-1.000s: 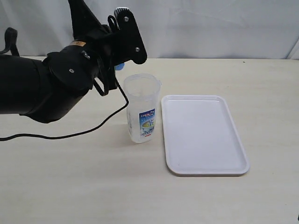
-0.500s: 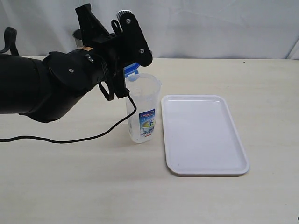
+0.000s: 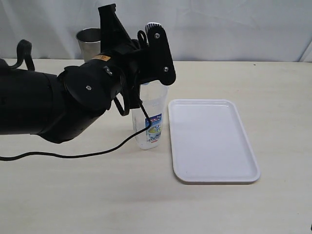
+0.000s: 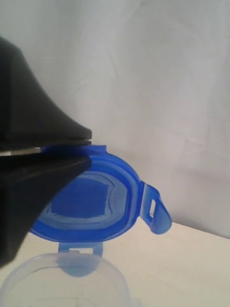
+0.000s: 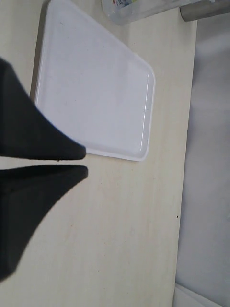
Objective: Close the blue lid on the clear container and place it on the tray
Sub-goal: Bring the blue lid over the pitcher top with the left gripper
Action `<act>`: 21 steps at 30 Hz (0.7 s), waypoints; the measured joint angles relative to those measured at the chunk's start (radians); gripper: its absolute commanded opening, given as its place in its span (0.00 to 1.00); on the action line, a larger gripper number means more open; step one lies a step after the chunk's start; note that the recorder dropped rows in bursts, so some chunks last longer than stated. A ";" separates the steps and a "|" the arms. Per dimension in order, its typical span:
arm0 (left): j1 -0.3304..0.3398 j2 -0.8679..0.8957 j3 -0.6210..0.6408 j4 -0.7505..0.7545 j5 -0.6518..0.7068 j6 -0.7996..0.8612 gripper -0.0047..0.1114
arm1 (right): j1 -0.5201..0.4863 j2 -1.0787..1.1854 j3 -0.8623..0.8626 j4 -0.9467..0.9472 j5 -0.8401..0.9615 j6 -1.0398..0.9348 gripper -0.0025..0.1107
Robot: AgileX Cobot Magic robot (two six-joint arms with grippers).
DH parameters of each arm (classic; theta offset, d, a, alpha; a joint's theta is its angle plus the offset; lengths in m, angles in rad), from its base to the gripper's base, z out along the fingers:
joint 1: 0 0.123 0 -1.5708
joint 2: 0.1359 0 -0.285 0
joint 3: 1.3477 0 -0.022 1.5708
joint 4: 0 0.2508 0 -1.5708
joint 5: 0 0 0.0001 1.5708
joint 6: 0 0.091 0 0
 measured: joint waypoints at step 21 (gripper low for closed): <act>-0.050 0.000 0.000 0.007 -0.070 0.000 0.04 | 0.000 0.000 0.000 0.000 0.000 0.000 0.06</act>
